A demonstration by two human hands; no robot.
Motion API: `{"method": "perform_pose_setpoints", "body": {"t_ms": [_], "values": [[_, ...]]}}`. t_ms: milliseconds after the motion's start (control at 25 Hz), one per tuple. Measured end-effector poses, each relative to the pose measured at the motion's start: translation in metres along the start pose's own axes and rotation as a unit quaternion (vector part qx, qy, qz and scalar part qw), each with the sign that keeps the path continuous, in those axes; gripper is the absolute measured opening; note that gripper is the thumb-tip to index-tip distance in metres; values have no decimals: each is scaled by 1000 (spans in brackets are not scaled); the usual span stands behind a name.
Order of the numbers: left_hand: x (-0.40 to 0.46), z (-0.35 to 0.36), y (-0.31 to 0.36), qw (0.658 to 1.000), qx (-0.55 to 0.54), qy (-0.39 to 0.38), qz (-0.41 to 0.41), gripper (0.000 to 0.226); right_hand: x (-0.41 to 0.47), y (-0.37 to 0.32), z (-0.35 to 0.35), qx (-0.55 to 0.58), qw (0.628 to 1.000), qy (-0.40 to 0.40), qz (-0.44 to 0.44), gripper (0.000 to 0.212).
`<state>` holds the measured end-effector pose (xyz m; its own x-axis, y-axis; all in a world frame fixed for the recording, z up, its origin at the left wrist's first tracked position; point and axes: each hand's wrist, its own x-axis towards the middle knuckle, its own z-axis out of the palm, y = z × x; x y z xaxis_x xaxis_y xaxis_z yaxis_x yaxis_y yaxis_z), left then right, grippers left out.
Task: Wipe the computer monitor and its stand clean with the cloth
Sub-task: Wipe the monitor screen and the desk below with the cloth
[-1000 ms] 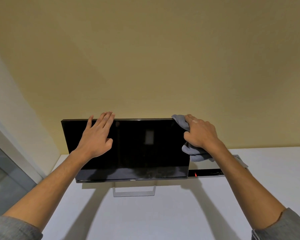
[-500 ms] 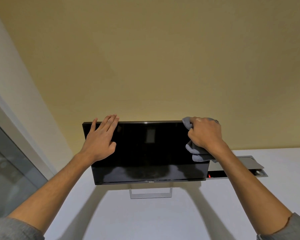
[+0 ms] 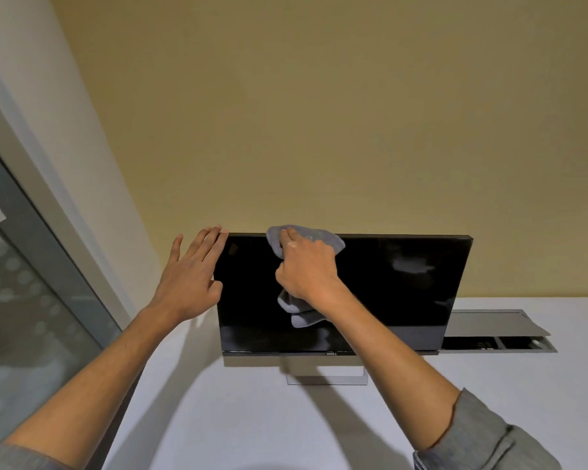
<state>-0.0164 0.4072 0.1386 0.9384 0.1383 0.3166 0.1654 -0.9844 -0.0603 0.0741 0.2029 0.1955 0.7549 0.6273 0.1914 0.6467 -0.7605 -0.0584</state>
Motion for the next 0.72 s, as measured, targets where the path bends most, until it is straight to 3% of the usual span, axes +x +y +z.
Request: {"method": "perform_pose_setpoints", "body": {"t_ms": [400, 720], "values": [[-14, 2, -30, 1000, -11, -5, -7, 88, 34, -93, 16, 8, 998, -19, -65, 71], [-9, 1, -15, 1000, -28, 2, -3, 89, 25, -72, 24, 7, 998, 26, -53, 70]]}}
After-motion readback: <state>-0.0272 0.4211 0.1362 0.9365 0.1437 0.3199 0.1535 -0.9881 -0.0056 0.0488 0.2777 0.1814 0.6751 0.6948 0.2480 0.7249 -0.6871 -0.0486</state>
